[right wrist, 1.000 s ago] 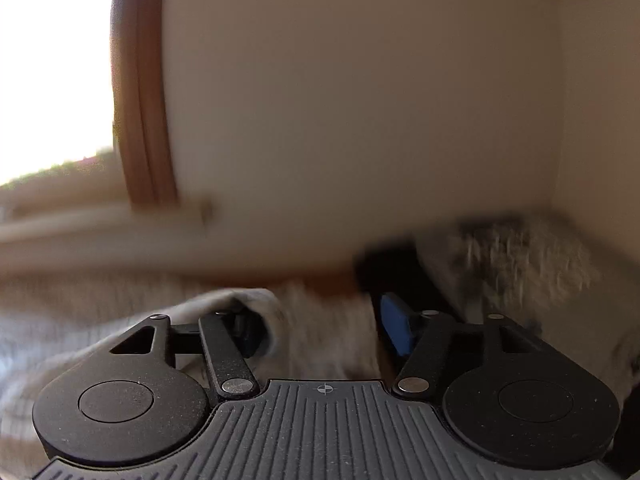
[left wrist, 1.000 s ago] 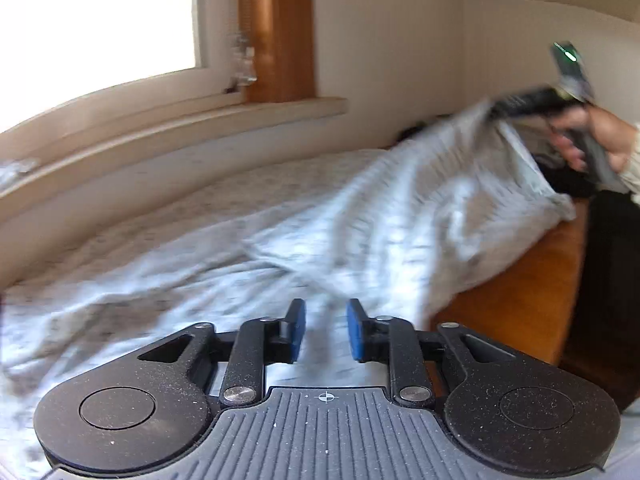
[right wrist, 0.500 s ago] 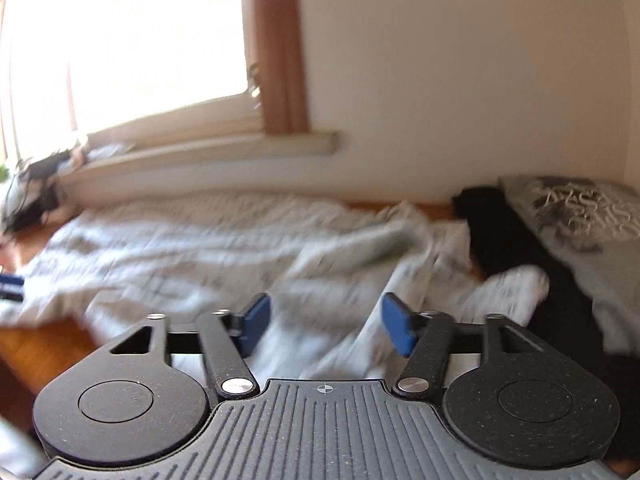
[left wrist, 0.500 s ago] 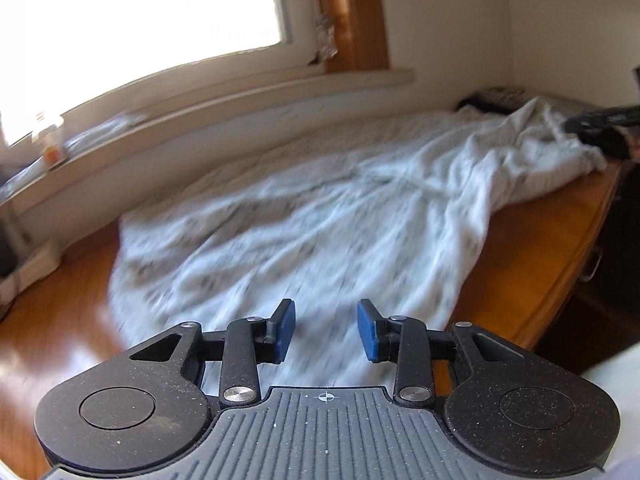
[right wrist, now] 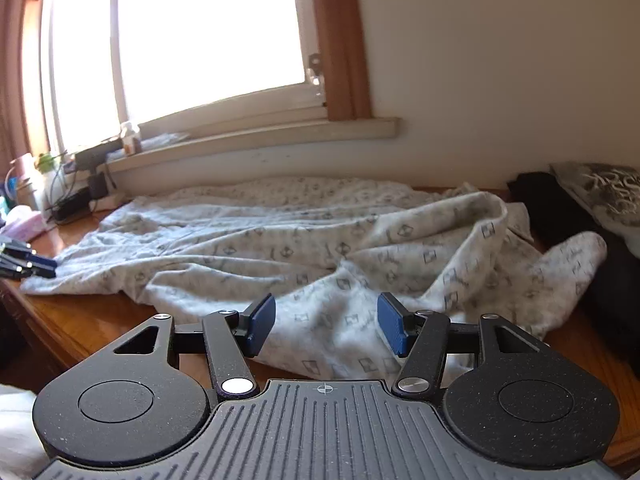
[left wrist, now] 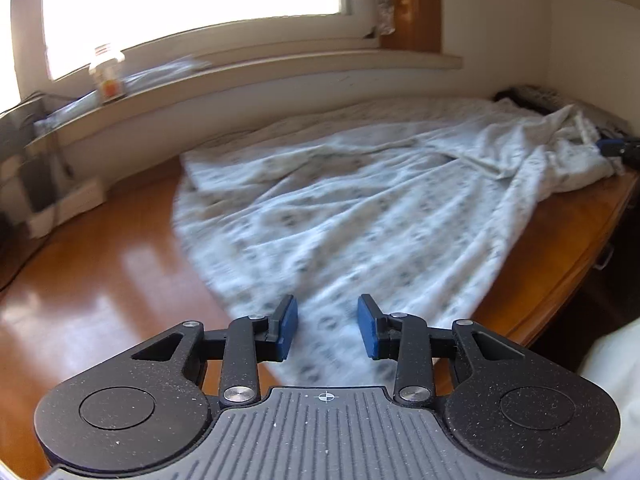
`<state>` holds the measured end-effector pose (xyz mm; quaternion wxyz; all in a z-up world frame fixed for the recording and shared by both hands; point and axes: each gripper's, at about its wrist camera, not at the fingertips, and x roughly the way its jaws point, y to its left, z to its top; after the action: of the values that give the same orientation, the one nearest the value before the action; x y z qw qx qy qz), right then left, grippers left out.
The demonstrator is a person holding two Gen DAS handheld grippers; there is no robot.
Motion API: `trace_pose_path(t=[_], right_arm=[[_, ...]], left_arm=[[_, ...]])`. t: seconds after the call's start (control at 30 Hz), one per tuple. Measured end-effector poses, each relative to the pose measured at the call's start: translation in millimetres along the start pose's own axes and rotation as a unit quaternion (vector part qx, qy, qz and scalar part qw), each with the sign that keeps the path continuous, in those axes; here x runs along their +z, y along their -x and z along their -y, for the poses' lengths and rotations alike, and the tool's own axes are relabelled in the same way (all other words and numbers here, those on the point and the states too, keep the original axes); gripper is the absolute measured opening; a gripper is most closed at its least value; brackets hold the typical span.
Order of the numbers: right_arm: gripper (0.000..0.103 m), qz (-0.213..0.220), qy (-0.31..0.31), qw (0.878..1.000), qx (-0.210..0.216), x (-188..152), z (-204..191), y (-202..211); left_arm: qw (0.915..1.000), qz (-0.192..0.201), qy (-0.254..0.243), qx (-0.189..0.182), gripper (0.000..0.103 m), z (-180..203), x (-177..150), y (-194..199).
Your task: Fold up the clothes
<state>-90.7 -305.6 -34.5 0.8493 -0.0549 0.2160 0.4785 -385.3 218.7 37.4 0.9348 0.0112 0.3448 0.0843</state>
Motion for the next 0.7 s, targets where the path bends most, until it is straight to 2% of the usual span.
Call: trace_pose_path(t=[0.1,0.17,0.3,0.4,0.53,0.57,0.6,0.63,0.67,0.7], right_arm=[[0.058,0.008,0.005,1.000,-0.008,2.6,0.5,2.7],[0.063,0.008,0.019,1.000,-0.009,10.0,0.8,-0.9],[0.066,-0.011,0.080,0.997,-0.001,32.2,-18.0,-29.1],[0.066,-0.042,0.132,0.990,0.023,47.6,-41.0,-67.3],[0.067,-0.096,0.179,0.978,0.040,58.4,-53.9,-114.6],[0.059,-0.105,0.180,0.977,0.043,61.7,-50.9,-121.1],[0.047,-0.114,0.181,0.976,0.046,65.1,-48.0,-127.5],[0.007,-0.114,0.170,0.977,0.049,71.1,-41.3,-128.1],[0.002,-0.111,0.155,0.980,0.053,78.2,-33.0,-126.4],[0.002,-0.108,0.139,0.983,0.056,85.4,-24.8,-124.7]], left_arm=[[0.9999,-0.005,0.010,-0.002,0.038,-7.5,0.6,3.3],[0.9998,-0.008,0.017,-0.003,0.038,-12.1,1.2,5.3],[0.9997,0.023,0.010,-0.004,0.038,5.7,23.1,-2.5],[0.9985,0.050,-0.003,-0.021,0.043,23.2,46.5,-14.9],[0.9960,0.059,-0.022,-0.064,0.043,48.3,77.0,-51.6],[0.9951,0.060,-0.019,-0.076,0.043,50.5,81.1,-61.1],[0.9942,0.060,-0.016,-0.088,0.043,52.3,84.8,-70.6],[0.9938,0.056,-0.012,-0.096,0.043,53.5,88.5,-80.1],[0.9938,0.052,-0.011,-0.097,0.043,54.2,90.2,-88.1],[0.9939,0.049,-0.014,-0.098,0.043,54.7,90.6,-92.7]])
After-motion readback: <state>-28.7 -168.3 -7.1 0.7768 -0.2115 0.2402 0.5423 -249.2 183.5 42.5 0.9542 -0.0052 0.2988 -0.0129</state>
